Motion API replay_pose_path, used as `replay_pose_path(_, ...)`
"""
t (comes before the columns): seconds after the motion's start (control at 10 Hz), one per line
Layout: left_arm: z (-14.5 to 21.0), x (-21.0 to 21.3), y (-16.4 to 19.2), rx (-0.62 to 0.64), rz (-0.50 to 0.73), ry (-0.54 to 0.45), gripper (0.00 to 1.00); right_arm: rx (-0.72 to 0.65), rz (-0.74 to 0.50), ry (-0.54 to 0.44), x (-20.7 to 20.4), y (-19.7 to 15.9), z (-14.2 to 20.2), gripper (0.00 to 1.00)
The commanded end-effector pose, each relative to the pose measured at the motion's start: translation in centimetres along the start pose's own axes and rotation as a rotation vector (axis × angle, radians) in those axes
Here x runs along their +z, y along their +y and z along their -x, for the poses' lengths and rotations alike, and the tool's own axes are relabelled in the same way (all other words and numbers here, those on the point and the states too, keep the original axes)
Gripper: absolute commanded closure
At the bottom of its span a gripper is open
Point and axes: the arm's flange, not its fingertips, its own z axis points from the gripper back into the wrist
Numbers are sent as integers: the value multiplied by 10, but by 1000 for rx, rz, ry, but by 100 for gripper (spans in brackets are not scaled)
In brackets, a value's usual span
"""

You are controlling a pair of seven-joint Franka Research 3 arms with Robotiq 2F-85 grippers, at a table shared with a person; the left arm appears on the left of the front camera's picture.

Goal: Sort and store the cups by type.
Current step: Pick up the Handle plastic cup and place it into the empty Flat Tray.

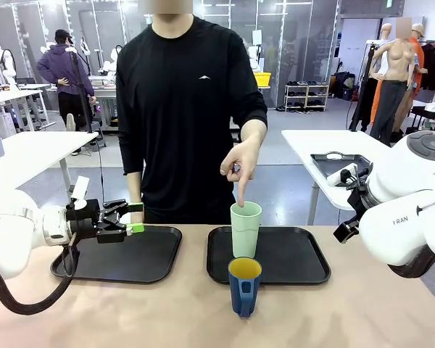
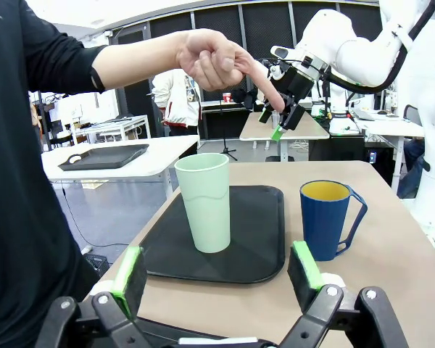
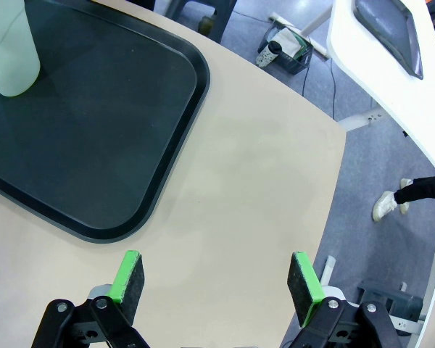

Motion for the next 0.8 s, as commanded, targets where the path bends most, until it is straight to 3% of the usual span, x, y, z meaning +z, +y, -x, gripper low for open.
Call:
replay_pose_path(0.0,1,-3,1,-2,-14,10,0,0,-1,2,-1,1,2,0)
replay_pose_path(0.5,0,0,0,0,0,0,0,0,-1,2,-1,1,2,0)
replay_pose_path(0.7,-2,10,0,-10,7,51,0,0,-1,2,-1,1,2,0)
